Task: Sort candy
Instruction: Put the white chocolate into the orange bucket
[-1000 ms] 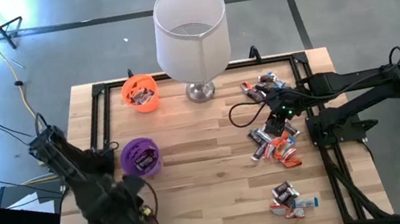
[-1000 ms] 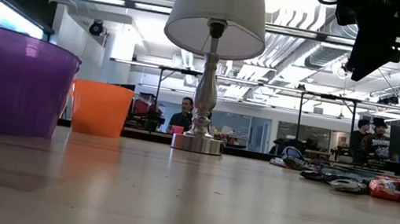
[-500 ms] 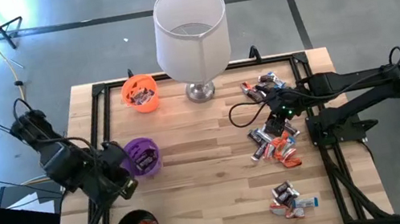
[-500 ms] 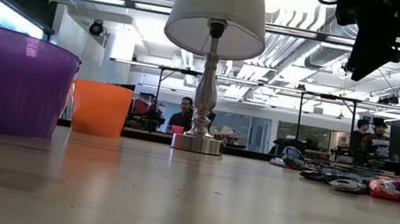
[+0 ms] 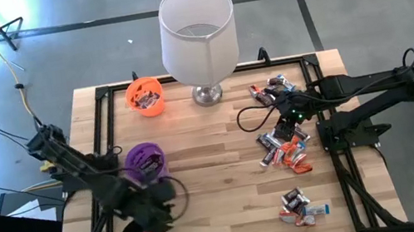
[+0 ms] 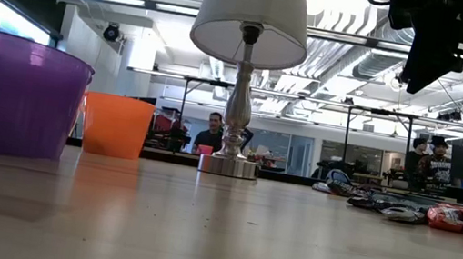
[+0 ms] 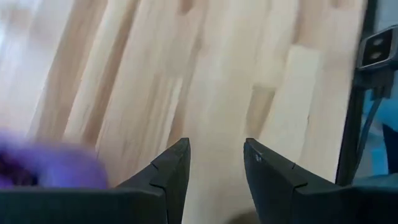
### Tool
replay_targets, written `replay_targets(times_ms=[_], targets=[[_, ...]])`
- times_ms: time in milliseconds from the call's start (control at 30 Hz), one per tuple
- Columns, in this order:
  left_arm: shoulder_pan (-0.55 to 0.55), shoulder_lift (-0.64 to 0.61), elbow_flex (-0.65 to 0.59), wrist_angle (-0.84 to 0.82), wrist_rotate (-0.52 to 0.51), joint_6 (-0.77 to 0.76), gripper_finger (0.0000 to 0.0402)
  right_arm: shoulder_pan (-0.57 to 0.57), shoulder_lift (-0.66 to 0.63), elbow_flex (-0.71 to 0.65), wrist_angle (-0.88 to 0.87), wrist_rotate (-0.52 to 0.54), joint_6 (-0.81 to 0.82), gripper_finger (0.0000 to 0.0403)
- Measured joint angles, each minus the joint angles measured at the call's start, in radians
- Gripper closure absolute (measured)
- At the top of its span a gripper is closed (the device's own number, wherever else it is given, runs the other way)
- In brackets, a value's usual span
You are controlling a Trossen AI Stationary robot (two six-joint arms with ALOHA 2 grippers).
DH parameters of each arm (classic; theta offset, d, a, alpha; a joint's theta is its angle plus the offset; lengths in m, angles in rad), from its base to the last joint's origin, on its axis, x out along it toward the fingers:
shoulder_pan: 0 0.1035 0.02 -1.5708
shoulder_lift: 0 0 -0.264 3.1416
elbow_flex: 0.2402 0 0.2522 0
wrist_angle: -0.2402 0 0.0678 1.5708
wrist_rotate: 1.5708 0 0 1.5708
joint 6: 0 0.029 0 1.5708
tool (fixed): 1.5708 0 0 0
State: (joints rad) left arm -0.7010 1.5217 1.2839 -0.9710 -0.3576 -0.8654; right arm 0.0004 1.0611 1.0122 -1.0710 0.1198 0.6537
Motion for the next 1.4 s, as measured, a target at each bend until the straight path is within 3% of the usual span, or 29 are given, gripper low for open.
replay_targets(times_ms=[167,467,633,867,1133,1267,1400], targets=[[0.048,0.039,0.000,0.191,0.048,0.219,0.0266,0.000,0.000,0.000,0.000,0.000,0.000,0.0192],[0.112,0.036,0.001,0.454,0.027,0.365,0.0266,0.000,0.000,0.000,0.000,0.000,0.000,0.0192],[0.119,0.036,0.001,0.471,0.020,0.432,0.0266,0.000,0.000,0.000,0.000,0.000,0.000,0.0192],[0.119,0.036,0.001,0.473,-0.096,0.494,0.0266,0.000,0.000,0.000,0.000,0.000,0.000,0.0192],[0.120,0.036,0.001,0.470,-0.105,0.511,0.0266,0.000,0.000,0.000,0.001,0.004,0.000,0.0192],[0.126,0.036,0.001,0.468,-0.131,0.511,0.0266,0.000,0.000,0.000,0.051,0.089,-0.001,0.0192],[0.141,0.036,0.001,0.467,-0.167,0.510,0.0266,-0.011,0.000,0.000,0.062,0.036,0.000,0.0192]])
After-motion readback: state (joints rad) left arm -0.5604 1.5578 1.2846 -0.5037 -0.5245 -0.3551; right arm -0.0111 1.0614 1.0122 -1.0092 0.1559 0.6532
